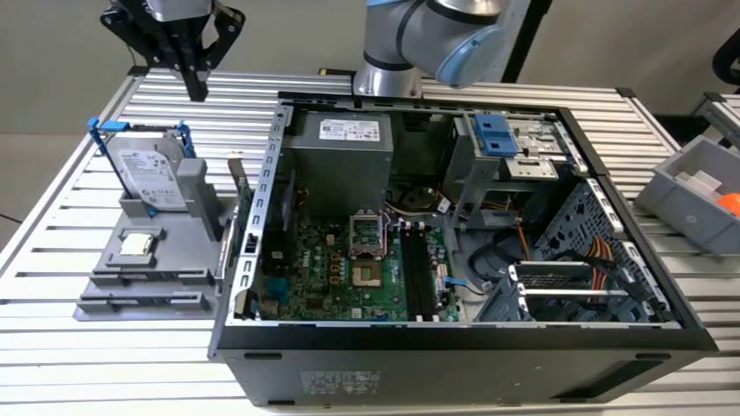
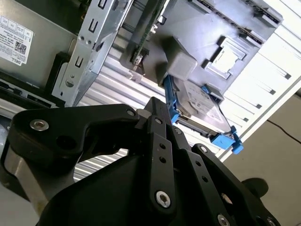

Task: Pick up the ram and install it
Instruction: 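Reach for the ram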

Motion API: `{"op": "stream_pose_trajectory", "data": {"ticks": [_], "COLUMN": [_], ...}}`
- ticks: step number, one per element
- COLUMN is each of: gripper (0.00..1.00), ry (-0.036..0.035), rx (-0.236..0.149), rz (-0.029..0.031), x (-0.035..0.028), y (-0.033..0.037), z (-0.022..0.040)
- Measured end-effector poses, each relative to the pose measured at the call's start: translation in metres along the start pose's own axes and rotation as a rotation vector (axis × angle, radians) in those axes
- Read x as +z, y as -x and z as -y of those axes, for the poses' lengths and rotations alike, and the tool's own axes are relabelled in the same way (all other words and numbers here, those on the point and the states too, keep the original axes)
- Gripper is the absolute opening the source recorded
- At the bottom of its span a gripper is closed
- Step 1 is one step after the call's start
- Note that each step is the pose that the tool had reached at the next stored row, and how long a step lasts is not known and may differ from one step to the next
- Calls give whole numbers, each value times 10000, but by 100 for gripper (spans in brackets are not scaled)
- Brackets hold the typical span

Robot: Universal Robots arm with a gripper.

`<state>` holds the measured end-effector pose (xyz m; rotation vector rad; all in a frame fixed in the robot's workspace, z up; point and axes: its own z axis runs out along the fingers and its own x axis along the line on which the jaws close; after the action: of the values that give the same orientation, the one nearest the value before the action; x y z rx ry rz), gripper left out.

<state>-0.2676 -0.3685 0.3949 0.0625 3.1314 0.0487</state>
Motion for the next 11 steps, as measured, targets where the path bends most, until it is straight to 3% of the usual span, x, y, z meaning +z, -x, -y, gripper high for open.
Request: {"op": "stream_pose_trajectory", "data": {"ticks": [11], "gripper": [0], "ry": [1], "rx": [-42], "rz": [0], "x": [2], "y": [-216], "z": [-65]}}
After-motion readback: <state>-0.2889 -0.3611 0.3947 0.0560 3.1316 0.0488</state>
